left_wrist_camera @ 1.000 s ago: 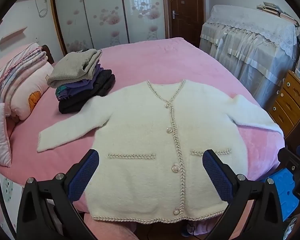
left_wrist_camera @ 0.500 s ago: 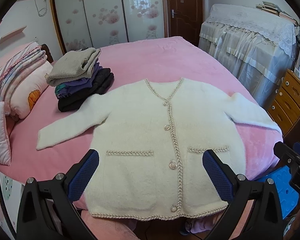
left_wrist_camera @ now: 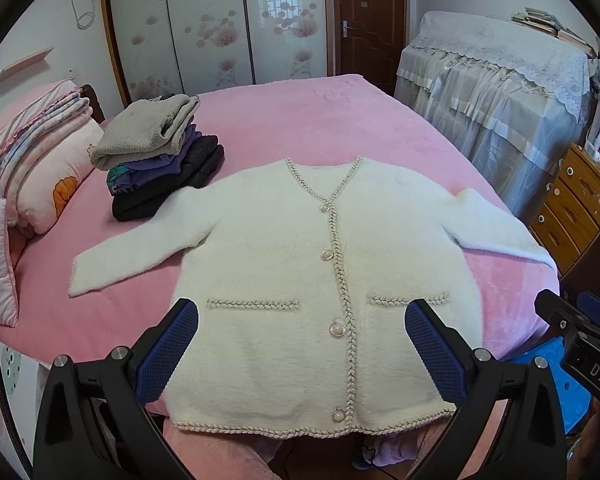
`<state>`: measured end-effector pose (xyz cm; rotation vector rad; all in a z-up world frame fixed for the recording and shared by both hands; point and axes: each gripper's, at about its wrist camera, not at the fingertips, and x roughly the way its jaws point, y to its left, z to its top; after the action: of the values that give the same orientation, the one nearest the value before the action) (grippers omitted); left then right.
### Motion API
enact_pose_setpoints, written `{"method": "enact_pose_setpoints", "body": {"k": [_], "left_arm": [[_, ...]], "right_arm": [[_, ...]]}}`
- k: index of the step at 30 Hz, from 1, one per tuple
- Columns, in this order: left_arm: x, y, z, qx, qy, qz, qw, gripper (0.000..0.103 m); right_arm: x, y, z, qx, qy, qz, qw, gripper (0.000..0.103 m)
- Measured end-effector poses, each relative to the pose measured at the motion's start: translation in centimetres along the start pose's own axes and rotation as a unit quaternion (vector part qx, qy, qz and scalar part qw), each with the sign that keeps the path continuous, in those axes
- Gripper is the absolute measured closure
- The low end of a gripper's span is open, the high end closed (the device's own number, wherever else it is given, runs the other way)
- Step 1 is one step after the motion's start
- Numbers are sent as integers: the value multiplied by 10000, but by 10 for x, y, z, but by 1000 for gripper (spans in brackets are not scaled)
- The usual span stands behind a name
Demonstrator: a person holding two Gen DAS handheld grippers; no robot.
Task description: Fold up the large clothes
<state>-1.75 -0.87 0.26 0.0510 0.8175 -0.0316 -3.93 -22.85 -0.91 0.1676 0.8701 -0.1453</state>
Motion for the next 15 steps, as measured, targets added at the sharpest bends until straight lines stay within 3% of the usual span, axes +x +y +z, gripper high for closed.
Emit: {"method": "enact_pose_setpoints", "body": {"k": [15], "left_arm": [[-6,-1,3,0,-52,-74,10000,0]], "right_arm": [[-9,13,4,-265,-99,12,9996,23]]}}
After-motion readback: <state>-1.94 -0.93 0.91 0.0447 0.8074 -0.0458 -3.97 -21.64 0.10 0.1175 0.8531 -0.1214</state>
